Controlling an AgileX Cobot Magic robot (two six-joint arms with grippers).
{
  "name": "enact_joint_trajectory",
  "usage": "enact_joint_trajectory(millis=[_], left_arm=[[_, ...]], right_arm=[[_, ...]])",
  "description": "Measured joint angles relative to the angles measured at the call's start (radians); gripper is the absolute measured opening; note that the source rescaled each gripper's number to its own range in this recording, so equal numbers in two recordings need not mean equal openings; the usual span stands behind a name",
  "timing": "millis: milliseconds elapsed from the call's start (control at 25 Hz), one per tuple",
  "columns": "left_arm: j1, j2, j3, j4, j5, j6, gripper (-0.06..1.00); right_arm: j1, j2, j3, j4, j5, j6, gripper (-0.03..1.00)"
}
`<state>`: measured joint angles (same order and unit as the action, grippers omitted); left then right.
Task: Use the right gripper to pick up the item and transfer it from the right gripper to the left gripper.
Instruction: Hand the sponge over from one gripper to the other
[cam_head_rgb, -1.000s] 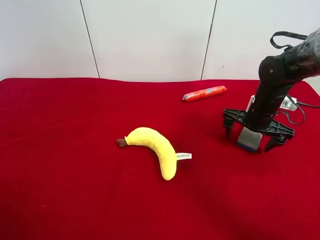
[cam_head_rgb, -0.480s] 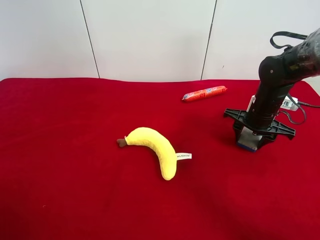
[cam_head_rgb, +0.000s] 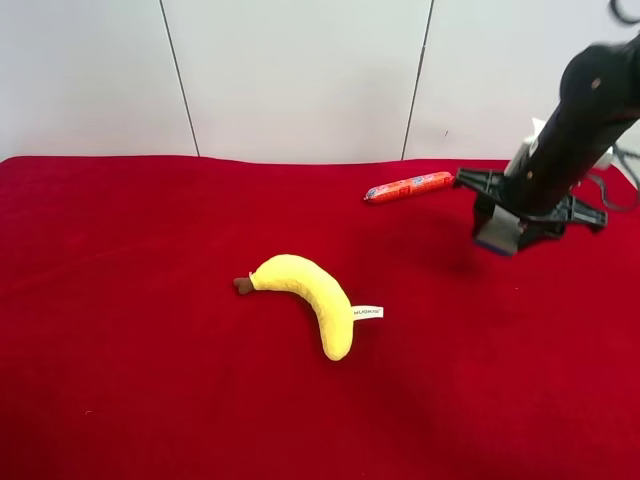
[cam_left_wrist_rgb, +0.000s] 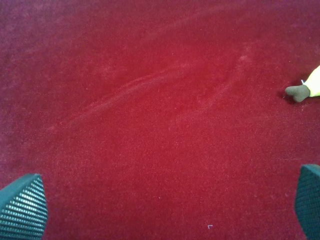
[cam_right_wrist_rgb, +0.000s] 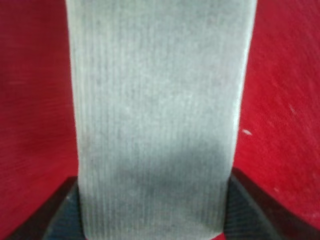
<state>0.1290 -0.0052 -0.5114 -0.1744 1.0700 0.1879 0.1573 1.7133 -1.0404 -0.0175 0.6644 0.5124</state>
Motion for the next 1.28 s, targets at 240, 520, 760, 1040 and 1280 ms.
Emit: enact_joint_trajectory(millis=[240,520,760,1040,1280], left_arm=[[0.000,0.000,0.000,0.000,0.000,0.000,1.00],[0.000,0.000,0.000,0.000,0.000,0.000,1.00],[0.000,0.000,0.000,0.000,0.000,0.000,1.00],[0.000,0.000,0.000,0.000,0.000,0.000,1.00],[0.000,0.000,0.000,-0.001,0.000,0.000,1.00]], right_arm=[[0.166,-0.115,0.000,0.055,-0.125,-0.235,0.07],[0.391,-0.124,0.000,0.036,-0.351,-0.391,0.07],[0.528,-0.124,0.000,-0.027,-0.565,-0.481,0.07],[0.559,-0.085,0.001,-0.058,-0.651,-0.526,0.00],[0.559,-0.032,0.003,-0.059,-0.713,-0.527,0.00]])
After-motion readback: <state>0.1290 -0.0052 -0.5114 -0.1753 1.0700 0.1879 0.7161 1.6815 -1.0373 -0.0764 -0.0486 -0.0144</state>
